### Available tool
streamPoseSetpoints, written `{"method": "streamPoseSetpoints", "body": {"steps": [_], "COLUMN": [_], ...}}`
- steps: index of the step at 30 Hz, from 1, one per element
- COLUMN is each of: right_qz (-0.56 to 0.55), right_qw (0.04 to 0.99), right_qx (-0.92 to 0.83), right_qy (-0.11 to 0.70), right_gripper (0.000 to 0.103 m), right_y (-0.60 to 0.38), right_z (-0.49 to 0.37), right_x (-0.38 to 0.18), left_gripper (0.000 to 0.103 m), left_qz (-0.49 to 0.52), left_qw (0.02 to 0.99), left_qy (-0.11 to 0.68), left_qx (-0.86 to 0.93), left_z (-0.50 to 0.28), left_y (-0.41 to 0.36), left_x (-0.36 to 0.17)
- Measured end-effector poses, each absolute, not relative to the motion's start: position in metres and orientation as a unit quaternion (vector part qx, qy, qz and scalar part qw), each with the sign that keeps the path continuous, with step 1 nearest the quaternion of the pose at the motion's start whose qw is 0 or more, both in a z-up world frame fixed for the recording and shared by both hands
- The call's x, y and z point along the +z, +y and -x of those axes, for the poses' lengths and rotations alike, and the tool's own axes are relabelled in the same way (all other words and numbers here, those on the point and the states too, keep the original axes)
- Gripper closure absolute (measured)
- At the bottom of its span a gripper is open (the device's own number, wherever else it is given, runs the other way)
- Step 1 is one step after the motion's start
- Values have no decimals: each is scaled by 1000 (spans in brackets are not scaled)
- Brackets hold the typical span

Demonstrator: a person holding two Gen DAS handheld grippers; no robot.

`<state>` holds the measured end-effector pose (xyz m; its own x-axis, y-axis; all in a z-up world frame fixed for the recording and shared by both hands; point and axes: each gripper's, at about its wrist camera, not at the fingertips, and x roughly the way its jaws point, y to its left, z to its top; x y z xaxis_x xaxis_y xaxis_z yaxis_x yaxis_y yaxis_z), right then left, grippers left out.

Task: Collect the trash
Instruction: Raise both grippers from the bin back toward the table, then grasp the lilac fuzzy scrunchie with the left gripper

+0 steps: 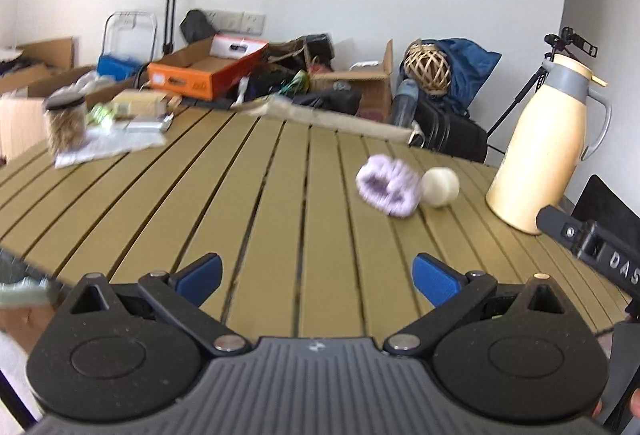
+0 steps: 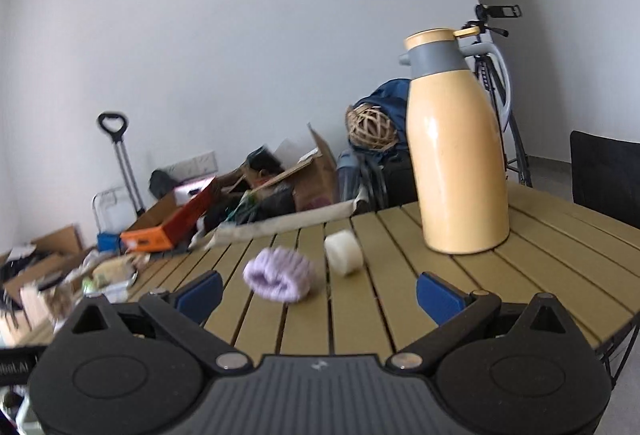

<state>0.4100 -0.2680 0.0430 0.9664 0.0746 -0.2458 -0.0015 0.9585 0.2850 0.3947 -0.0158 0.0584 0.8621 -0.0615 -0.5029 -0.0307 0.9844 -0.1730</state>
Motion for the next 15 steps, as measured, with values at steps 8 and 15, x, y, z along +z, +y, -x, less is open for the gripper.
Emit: {"method": "streamPoseSetpoints", "body": {"steps": [8, 15], "right_qz": [-199, -225], "right_qw": [968, 960], "right_qx": [12, 6], "right_qy": [149, 167], "right_gripper": [0, 0], "right_y": [-305, -326], "right_z": [-484, -541], "right_x": [45, 33], "left_gripper": [0, 0], "left_qz": [86, 69], "left_qw": [958, 953], "left_qy": [272, 294], "left_qx": [-27, -21], "left_z": [-463, -531], "left_y": [-54, -86], "left_x": [63, 54]}}
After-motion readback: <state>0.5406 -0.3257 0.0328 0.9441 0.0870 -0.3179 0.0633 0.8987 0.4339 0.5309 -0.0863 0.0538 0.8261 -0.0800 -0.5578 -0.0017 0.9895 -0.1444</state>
